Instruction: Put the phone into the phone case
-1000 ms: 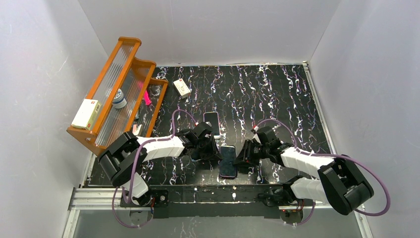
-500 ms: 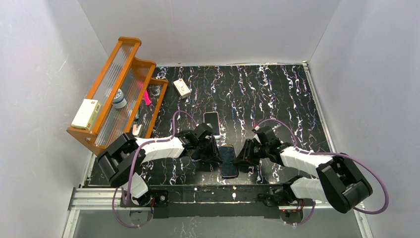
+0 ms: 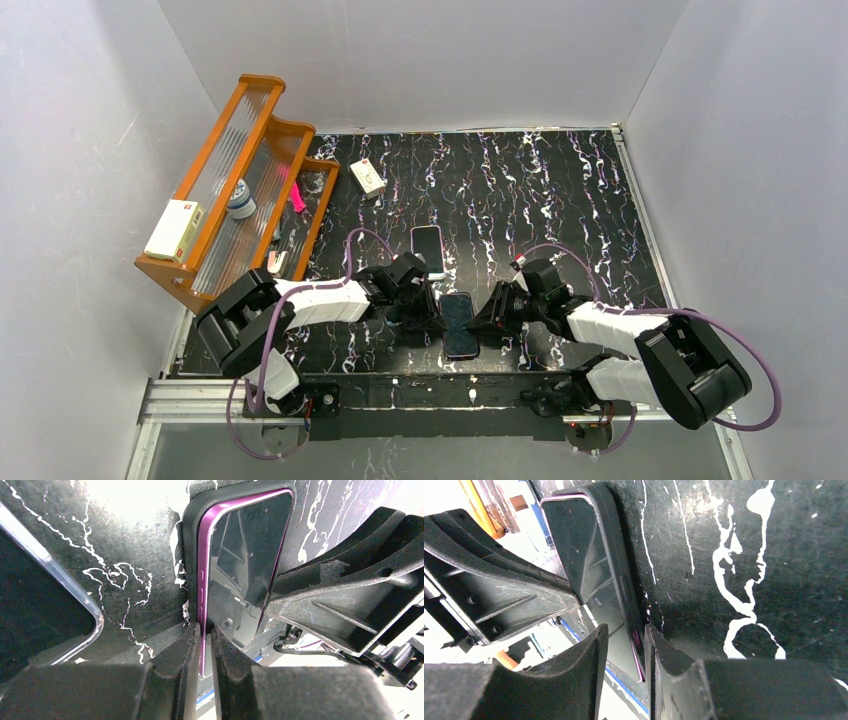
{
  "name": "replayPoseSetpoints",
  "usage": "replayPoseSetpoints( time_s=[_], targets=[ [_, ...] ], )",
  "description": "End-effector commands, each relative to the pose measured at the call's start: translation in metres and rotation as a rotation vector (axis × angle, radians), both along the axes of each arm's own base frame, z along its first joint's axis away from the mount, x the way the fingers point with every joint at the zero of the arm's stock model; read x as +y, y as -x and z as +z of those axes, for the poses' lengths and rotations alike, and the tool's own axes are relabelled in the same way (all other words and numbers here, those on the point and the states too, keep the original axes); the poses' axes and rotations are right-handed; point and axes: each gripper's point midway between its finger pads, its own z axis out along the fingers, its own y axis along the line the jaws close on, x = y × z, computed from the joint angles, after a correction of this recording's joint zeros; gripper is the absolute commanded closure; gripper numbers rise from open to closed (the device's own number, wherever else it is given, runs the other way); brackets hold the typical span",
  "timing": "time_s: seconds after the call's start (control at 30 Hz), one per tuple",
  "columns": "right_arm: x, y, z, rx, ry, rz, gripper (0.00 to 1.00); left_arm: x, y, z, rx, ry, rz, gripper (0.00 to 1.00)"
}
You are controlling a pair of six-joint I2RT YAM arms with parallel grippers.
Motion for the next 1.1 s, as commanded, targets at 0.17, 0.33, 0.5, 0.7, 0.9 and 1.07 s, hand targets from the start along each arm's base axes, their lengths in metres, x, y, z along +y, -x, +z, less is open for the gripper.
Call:
replayPoseSetpoints(
  time_s=[0.17,0.33,0.5,0.7,0.9,1.07],
  targets=[
    [0.033,-0.001,0.066,-0.148,-0.351,0.08,0.59,-0.003,0.015,0.006,0.033,0.07,-0.016,0.89],
    [0.033,-0.002,0.077,-0.204,-0.383,0.07,0.59,-0.003,0.016,0.005,0.036,0.076,-0.014,0.89],
    [0.03,-0.004,0.064,-0.179,-0.323,0.065,0.6,-0.004,0.014,0.008,0.025,0.089,-0.015,0.89],
    [0.033,-0.003,0.056,-0.15,-0.312,0.088,0.61,-0.009,0.012,0.015,0.008,0.118,-0.016,0.89],
    [0.034,-0.006,0.053,-0.144,-0.298,0.084,0.7,-0.01,0.013,0.015,0.012,0.143,-0.014,0.89],
    [0.034,-0.013,0.052,-0.179,-0.251,0.106,0.95,-0.011,0.002,0.04,-0.074,0.151,-0.076,0.74]
  ],
)
